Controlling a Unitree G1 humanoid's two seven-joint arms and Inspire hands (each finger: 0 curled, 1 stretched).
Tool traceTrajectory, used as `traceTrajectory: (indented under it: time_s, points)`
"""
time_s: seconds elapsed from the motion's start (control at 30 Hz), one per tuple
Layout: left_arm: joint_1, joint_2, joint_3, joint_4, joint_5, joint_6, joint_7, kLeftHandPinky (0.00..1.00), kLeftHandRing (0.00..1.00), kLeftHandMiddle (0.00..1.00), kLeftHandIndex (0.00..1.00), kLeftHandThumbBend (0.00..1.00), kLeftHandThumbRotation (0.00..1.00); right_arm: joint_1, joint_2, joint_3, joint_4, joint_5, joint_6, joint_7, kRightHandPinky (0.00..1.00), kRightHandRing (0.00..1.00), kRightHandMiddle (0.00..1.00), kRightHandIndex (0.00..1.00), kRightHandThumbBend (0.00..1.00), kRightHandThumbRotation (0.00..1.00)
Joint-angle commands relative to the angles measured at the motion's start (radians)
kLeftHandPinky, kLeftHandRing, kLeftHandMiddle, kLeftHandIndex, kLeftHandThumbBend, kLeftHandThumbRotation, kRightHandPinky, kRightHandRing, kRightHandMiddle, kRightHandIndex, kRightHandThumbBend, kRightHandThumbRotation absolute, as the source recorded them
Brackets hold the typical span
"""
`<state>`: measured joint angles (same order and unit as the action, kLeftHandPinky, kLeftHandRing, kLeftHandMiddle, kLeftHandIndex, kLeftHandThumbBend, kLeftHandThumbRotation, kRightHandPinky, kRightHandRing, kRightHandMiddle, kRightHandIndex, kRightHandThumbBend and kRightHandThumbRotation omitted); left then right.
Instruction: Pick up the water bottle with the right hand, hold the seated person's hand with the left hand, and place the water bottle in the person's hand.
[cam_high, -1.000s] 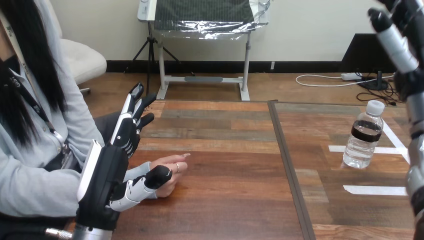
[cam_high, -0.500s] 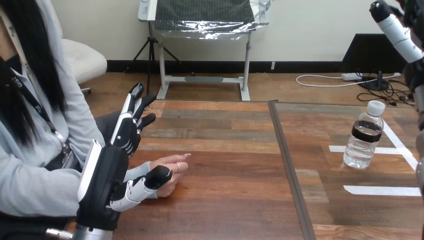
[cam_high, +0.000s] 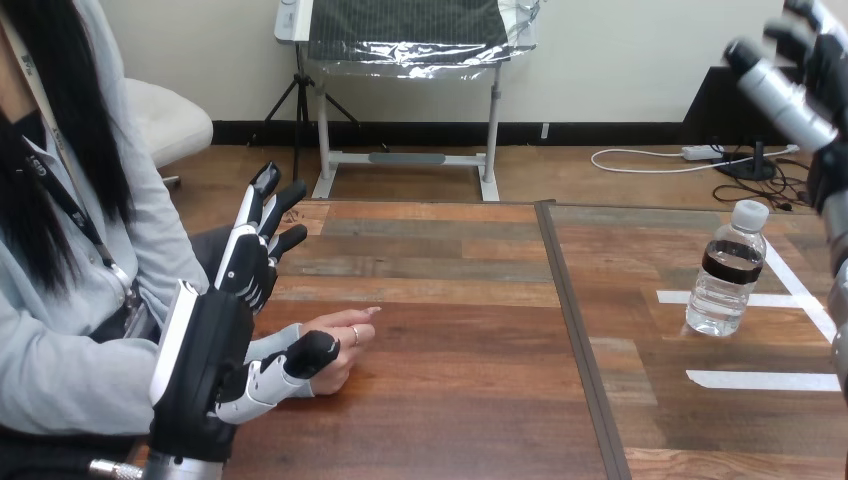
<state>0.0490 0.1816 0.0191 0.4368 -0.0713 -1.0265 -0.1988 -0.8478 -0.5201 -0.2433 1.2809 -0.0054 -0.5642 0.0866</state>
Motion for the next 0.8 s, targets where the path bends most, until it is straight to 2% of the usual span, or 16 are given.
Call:
traceTrajectory:
  time_s: [0.0, 0.27, 0.4, 0.53, 0.77]
  points:
    - [-0.016, -0.007, 0.009, -0.024, -0.006, -0.014, 0.003, 0.9, 0.99, 1.0, 1.0, 1.0, 0.74, -0.095, -0.026, 0.008, 0.016, -0.015, 0.036, -0.022, 0.92, 0.92, 0.87, 0.91, 1.0, 0.54]
    - [-0.002, -0.009, 0.012, -0.041, 0.001, -0.006, 0.009, 0.9, 0.99, 1.0, 1.0, 1.0, 0.75, -0.091, -0.026, 0.015, 0.034, -0.041, 0.101, -0.043, 0.9, 0.91, 0.86, 0.91, 1.0, 0.5]
    - [0.004, -0.012, 0.013, -0.051, 0.006, -0.005, 0.016, 0.89, 0.98, 1.0, 1.0, 1.0, 0.75, -0.08, -0.031, 0.052, 0.043, -0.098, 0.132, -0.094, 0.86, 0.89, 0.85, 0.9, 1.0, 0.5]
    - [0.009, -0.01, 0.008, -0.057, -0.005, -0.003, 0.009, 0.89, 0.98, 1.0, 1.0, 1.0, 0.76, -0.071, -0.029, 0.066, 0.048, -0.124, 0.15, -0.119, 0.81, 0.86, 0.84, 0.9, 1.0, 0.5]
    - [0.019, -0.01, 0.008, -0.07, -0.004, 0.002, 0.011, 0.89, 0.98, 1.0, 1.0, 1.0, 0.75, -0.058, -0.018, 0.054, 0.057, -0.125, 0.186, -0.12, 0.8, 0.86, 0.83, 0.89, 1.0, 0.45]
